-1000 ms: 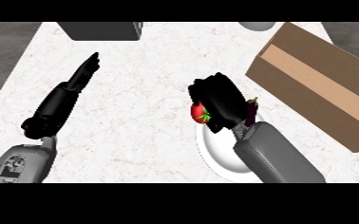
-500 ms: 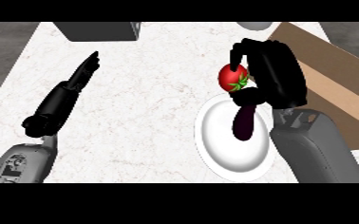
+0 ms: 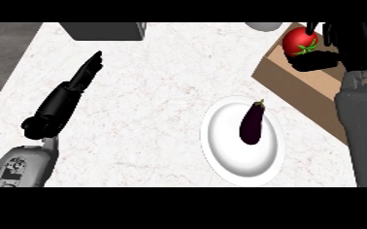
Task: Pick the tomato from the plate and place it in the cardboard box
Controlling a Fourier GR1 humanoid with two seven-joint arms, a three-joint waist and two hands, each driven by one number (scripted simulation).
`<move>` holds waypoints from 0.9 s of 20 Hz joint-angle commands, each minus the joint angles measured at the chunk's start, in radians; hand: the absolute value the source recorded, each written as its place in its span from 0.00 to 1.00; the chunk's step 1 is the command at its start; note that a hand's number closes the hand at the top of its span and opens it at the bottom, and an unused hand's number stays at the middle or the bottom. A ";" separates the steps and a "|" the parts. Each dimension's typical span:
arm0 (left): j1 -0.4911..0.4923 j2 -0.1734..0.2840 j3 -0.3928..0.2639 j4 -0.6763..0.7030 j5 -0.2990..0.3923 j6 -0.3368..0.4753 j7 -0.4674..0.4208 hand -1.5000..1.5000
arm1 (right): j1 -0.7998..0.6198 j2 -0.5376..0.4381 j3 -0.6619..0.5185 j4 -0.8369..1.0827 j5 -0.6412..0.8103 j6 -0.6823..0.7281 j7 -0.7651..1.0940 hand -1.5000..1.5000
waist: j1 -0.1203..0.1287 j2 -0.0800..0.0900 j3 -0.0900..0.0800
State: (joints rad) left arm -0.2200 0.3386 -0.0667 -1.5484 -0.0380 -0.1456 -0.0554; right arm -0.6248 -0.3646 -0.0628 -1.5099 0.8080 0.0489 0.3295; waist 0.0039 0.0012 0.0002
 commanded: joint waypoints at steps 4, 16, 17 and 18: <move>-0.027 0.021 0.040 0.019 0.027 -0.047 0.003 0.50 | -0.101 -0.184 -0.098 0.341 -0.006 0.063 -0.174 1.00 | 0.015 0.006 0.000; 0.006 -0.044 -0.005 0.005 -0.051 0.006 -0.024 0.50 | -0.099 -0.336 -0.040 0.733 0.029 0.310 -0.386 1.00 | 0.014 0.006 0.000; -0.039 -0.013 0.022 0.019 -0.008 -0.044 -0.006 0.50 | -0.123 -0.367 -0.059 0.834 0.034 0.293 -0.432 1.00 | 0.027 0.013 0.001; -0.050 -0.027 0.024 0.009 -0.020 -0.023 0.016 0.50 | -0.150 -0.342 -0.048 0.827 0.029 0.343 -0.397 1.00 | 0.017 0.006 0.000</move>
State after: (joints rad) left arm -0.2366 0.3111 -0.0594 -1.5444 -0.0650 -0.1600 -0.0600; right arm -0.7326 -0.6683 -0.1185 -0.8056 0.8221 0.3249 -0.0231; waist 0.0205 0.0084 0.0008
